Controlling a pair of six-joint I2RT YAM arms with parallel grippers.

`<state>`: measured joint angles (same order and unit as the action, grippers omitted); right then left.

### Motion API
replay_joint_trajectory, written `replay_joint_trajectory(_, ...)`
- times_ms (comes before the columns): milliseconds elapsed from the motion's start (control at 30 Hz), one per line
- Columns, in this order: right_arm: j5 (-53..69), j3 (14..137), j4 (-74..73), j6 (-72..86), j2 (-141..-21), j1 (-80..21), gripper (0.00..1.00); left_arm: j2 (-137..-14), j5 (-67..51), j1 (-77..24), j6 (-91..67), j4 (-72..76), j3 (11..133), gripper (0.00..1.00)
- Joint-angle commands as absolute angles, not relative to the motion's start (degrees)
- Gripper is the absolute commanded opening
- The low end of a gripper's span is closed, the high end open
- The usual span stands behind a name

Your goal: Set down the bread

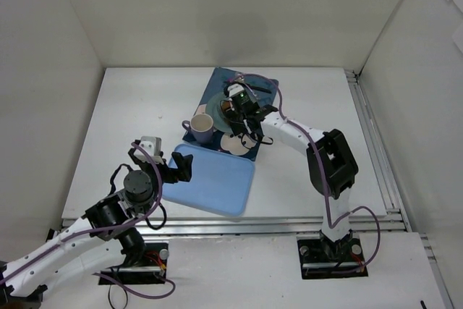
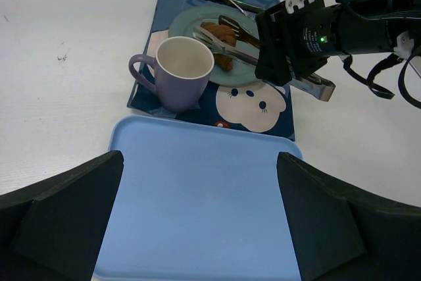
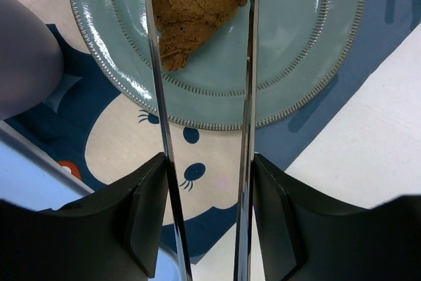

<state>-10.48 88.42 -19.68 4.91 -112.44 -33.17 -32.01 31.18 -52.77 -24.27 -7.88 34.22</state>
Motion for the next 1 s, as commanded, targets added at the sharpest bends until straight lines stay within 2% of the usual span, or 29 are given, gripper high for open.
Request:
replay_joint_trajectory(0,-10.81,89.56,-15.82,5.01,-112.06,-32.52,0.48,-32.43,31.38,-52.73,-24.26,-5.01,35.25,0.99)
replay_joint_trajectory(233,-11.51,88.51,-15.82,5.10,-110.83,-32.08,0.54,-31.99,31.38,-52.73,-24.26,-5.01,35.24,0.99)
replay_joint_trajectory(433,-13.09,88.07,-14.86,3.78,-107.49,-31.82,0.68,-32.08,31.46,-52.73,-24.35,-5.19,35.33,0.99)
replay_joint_trajectory(633,-12.92,87.54,-13.54,1.85,-103.54,-31.73,0.68,-32.17,31.73,-52.73,-24.35,-5.10,35.24,0.99)
replay_joint_trajectory(733,-11.69,85.70,-13.10,0.97,-100.12,-31.20,0.65,-32.43,31.90,-52.73,-24.35,-5.36,35.42,0.99)
replay_joint_trajectory(967,-7.13,80.08,-13.10,-3.33,-86.32,-26.47,0.67,-31.55,31.47,-52.73,-24.43,-5.36,35.33,0.99)
